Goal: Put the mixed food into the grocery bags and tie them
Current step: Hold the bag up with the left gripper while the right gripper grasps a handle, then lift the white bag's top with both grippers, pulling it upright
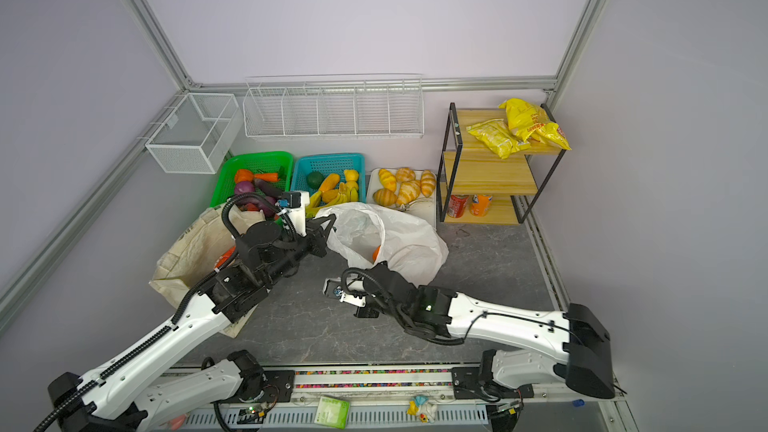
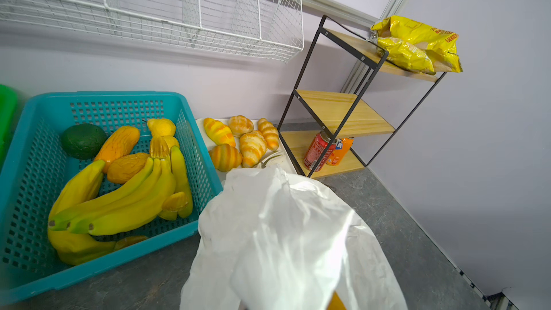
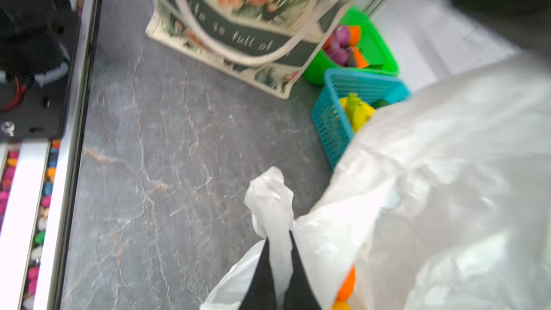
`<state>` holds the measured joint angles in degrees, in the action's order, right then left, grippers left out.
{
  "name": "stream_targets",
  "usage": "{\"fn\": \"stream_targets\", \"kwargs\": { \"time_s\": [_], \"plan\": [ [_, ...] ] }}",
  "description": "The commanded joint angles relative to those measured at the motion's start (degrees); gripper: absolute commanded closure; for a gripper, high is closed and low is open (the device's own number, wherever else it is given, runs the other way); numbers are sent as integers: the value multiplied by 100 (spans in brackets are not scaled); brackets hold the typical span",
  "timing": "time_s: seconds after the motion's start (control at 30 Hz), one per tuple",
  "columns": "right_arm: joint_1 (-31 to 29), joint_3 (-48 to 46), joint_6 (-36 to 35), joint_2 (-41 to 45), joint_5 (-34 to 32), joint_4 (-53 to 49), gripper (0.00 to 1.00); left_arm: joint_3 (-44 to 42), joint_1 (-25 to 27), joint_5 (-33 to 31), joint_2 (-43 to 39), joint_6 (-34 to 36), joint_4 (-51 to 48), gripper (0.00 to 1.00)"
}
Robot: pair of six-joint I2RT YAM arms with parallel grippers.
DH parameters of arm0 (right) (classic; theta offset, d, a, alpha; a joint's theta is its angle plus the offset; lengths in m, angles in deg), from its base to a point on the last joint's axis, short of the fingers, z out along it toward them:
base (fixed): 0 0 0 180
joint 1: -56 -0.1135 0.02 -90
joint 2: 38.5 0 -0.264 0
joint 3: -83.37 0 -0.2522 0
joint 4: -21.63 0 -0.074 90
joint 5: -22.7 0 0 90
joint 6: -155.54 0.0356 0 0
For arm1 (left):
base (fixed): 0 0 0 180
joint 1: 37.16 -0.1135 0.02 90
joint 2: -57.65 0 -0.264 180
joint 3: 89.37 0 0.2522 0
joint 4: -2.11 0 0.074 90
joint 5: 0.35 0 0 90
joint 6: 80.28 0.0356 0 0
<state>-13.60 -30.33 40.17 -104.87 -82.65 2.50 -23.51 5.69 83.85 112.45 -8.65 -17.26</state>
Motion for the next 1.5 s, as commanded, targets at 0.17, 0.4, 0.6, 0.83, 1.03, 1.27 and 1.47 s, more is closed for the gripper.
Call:
{"fn": "stream_targets", "kwargs": {
  "time_s": [0.17, 0.4, 0.6, 0.83, 1.03, 1.27, 1.47],
  "plan": [
    [1515, 137, 1185, 1850, 82, -58, 93, 385, -31, -130, -837, 142, -426, 100],
    [3021, 839, 2267, 1620, 405, -787, 94, 622, -31, -374, -713, 302, -763, 100],
    [3695, 1065, 2396, 1078, 1012, -852, 94, 670, -31, -303, -445, 487, -564, 93],
    [4330, 1540, 2223, 467, 2200, -999, 94, 690, -40, 273, -554, 1502, -562, 45],
    [4590, 1956, 1982, 29, 2870, -901, 94, 516, -258, 1057, -727, 1944, -222, 20],
    [4780, 2313, 1871, -315, 3406, -984, 94, 655, -666, 2480, -310, 2065, 393, 16],
    [4816, 2316, 1737, -258, 3240, -1096, 94, 660, -1269, 2761, -169, 2745, 574, 15]
  ]
}}
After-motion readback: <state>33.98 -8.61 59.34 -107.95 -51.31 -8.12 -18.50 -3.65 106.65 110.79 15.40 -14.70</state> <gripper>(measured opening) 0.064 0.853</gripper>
